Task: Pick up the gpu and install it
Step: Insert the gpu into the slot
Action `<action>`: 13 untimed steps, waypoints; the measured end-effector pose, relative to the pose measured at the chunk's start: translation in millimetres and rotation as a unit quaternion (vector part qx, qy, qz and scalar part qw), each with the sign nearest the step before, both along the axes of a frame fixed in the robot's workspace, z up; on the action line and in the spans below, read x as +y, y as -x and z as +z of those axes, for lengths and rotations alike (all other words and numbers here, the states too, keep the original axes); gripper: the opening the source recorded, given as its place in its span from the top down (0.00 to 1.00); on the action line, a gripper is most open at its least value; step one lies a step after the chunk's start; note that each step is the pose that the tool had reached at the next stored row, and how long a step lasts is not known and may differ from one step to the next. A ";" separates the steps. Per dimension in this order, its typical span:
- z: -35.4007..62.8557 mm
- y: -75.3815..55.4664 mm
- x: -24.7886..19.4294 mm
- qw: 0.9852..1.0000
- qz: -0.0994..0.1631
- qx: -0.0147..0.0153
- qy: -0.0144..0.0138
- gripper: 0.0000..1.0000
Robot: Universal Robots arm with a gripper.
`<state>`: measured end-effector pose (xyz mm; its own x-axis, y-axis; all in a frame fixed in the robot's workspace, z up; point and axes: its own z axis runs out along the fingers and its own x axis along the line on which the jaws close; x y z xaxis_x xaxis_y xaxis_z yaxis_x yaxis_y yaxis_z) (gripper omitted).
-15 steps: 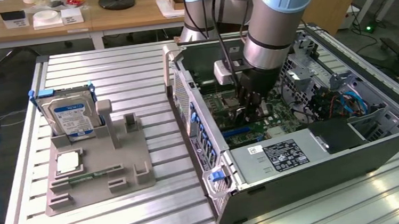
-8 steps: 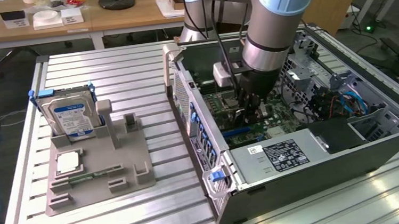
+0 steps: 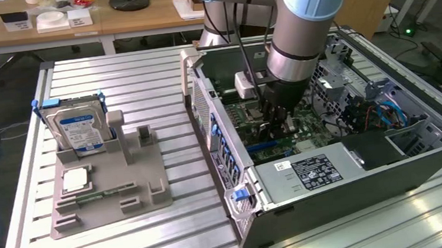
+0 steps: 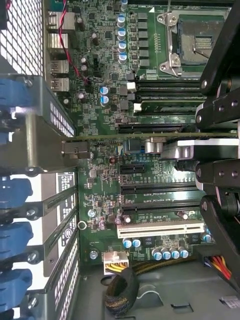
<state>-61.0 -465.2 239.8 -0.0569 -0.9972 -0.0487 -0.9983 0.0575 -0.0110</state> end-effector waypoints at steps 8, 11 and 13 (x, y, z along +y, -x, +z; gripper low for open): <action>-0.9 0.9 0.0 1.000 0.000 0.000 0.000 0.72; -1.6 1.9 0.0 1.000 0.000 0.000 0.000 0.72; -3.1 1.9 0.0 1.000 0.000 0.000 0.000 0.72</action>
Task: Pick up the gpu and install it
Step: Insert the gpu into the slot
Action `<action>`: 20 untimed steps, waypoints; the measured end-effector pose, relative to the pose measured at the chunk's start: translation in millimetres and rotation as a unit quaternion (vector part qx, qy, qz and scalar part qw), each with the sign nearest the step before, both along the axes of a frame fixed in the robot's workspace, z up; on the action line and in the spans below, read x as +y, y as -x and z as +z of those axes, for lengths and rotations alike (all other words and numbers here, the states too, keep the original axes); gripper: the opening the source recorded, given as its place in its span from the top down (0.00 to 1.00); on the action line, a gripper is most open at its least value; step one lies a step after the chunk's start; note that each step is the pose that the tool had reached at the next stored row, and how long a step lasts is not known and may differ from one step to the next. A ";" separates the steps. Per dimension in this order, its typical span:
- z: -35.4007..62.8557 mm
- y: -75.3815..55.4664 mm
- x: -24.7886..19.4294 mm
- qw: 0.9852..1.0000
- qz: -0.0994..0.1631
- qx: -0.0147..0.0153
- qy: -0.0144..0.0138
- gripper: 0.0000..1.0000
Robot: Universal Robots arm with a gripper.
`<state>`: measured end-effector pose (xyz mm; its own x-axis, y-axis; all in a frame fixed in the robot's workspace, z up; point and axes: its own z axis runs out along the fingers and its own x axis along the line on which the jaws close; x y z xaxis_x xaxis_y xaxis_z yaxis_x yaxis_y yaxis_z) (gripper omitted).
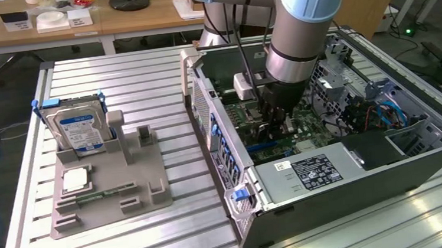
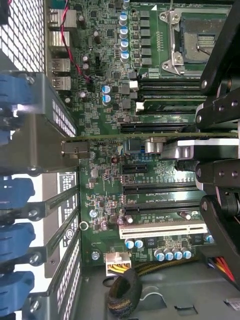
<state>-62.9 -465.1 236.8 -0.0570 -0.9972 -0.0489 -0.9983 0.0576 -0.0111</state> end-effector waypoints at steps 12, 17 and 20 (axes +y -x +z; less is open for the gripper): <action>-3.7 0.1 -0.1 1.000 0.000 0.002 0.000 0.72; -3.7 0.1 -0.4 1.000 0.000 0.004 0.000 0.72; -3.9 0.1 -0.4 1.000 0.000 0.004 0.000 0.72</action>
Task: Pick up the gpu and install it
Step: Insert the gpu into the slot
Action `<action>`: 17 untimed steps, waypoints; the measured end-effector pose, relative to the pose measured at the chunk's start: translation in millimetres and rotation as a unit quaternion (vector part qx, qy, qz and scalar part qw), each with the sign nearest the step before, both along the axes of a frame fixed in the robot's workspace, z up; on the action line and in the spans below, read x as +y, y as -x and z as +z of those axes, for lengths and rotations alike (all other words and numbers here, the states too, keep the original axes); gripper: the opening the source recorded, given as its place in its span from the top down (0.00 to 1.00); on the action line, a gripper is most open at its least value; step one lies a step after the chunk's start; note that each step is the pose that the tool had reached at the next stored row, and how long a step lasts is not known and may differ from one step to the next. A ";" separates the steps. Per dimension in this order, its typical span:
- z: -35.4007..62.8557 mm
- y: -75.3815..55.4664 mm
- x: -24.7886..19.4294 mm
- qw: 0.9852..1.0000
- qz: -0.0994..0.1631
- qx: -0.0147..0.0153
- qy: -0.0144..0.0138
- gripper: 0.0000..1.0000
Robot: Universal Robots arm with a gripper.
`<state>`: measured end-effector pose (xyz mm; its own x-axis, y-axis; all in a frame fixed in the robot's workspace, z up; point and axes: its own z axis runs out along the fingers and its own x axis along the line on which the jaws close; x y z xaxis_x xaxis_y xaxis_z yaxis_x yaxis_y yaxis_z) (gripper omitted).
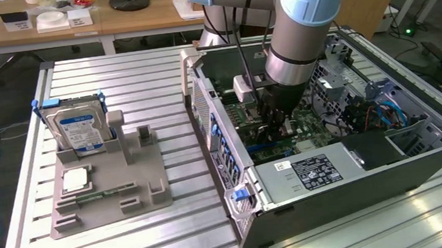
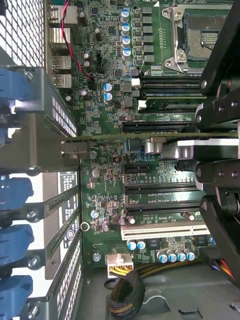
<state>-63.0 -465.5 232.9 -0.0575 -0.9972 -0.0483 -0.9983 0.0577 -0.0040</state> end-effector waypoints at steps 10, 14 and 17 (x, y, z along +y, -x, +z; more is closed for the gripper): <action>-0.1 0.0 0.0 1.000 0.000 0.000 0.000 0.72; -0.7 0.0 0.0 1.000 0.000 0.003 0.000 0.72; -0.7 0.0 0.0 1.000 0.000 0.003 0.000 0.72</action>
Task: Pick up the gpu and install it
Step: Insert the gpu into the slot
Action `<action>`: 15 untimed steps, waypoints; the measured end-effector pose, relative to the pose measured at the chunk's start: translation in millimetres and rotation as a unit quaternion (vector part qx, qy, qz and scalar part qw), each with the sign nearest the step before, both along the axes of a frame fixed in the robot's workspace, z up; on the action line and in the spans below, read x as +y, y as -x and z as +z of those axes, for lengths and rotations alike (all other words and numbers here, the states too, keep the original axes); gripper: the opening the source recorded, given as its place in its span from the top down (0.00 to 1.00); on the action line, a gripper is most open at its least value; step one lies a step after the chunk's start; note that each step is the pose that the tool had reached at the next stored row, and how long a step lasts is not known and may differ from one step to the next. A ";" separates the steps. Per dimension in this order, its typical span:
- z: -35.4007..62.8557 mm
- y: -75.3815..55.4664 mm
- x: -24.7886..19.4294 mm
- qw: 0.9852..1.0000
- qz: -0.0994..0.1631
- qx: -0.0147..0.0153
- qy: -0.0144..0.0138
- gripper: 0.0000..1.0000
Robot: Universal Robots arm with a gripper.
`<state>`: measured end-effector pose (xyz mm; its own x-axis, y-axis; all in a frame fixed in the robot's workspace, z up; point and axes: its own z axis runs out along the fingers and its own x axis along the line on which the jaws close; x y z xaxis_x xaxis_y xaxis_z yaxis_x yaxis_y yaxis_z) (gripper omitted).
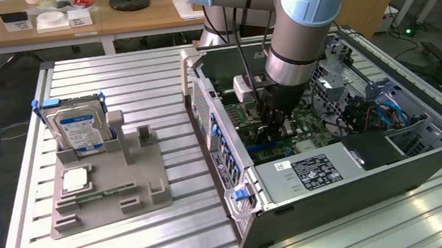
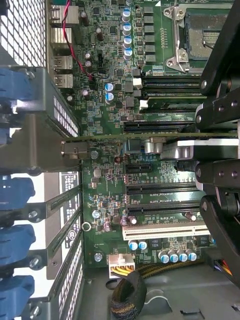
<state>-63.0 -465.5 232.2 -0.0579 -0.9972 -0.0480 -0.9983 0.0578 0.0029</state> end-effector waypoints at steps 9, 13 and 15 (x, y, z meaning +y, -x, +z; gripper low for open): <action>-2.3 0.0 -0.1 1.000 0.000 0.000 0.000 0.72; -1.2 0.0 0.0 1.000 0.000 0.000 0.000 0.72; 1.1 0.0 0.0 1.000 0.000 0.000 0.000 0.72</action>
